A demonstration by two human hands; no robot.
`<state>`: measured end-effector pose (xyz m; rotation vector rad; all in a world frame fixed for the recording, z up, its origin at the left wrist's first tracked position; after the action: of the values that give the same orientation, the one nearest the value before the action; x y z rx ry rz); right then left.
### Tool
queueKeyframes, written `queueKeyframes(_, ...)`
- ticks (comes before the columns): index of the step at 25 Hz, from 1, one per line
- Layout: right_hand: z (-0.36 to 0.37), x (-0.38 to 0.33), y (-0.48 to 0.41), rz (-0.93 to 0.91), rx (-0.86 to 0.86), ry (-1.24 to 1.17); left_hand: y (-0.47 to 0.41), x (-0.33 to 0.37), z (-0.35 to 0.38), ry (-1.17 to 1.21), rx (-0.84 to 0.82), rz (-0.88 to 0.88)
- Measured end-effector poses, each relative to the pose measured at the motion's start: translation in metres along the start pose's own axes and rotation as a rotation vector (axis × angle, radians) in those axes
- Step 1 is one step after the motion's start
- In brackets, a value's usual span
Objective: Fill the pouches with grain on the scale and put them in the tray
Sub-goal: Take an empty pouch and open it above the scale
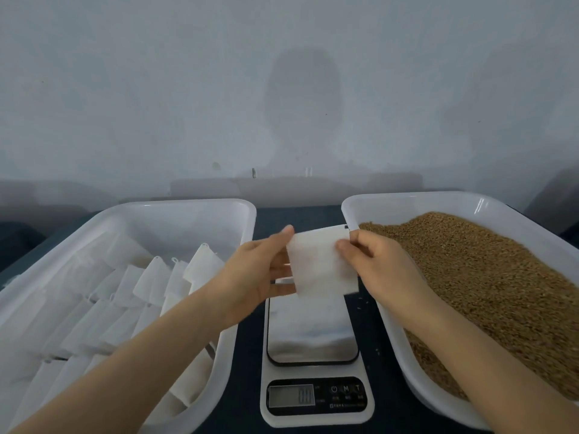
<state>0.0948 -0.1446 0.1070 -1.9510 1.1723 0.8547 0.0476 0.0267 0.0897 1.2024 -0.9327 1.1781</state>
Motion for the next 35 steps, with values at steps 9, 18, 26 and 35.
queueKeyframes(9,0.008,-0.008,0.007,-0.130,0.007,0.415,0.004,-0.001,-0.004,-0.382,0.021,0.088)
queueKeyframes(18,0.002,-0.011,0.008,-0.256,0.269,0.242,0.004,-0.010,-0.002,-0.265,-0.014,-0.029)
queueKeyframes(26,0.005,-0.022,0.016,-0.407,0.237,0.227,0.003,-0.009,-0.004,-0.114,0.052,-0.009)
queueKeyframes(35,0.023,-0.014,0.012,-0.222,-0.075,0.076,0.003,-0.013,0.003,-0.267,0.047,0.040)
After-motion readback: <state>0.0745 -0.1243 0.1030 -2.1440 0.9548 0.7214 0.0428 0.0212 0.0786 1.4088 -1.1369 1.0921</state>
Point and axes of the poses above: each hand's wrist, its own y-axis away from the middle knuckle, its own z-axis out of the palm, x = y × z, the point moved 4 cm from there along -y, towards the middle knuckle, and after that the axes turned 1 degree about -x, right-handed, at the moved point
